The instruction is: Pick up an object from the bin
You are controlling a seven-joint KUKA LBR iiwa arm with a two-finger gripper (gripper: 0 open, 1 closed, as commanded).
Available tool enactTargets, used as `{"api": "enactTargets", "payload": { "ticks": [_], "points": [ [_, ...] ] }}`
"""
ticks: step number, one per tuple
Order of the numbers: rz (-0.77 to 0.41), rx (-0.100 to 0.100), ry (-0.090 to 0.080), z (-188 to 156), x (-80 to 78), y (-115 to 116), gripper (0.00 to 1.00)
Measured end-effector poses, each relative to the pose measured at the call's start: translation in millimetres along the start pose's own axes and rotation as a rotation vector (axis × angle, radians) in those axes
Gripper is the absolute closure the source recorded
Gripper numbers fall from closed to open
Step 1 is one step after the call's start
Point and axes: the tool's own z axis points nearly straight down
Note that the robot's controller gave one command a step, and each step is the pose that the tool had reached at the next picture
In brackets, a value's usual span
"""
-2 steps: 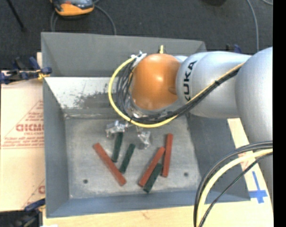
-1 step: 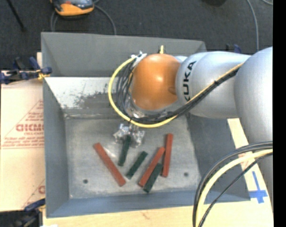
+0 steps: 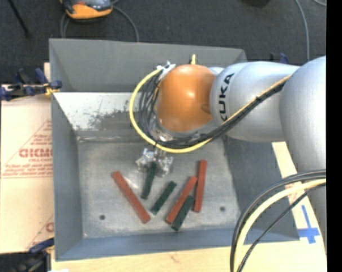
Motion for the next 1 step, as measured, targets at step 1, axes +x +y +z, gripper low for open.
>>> {"api": "enactTargets", "payload": {
  "ticks": [1],
  "points": [
    [-0.006, 0.005, -0.001, -200.3, -4.4, 2.0, 1.00]
  ]
}}
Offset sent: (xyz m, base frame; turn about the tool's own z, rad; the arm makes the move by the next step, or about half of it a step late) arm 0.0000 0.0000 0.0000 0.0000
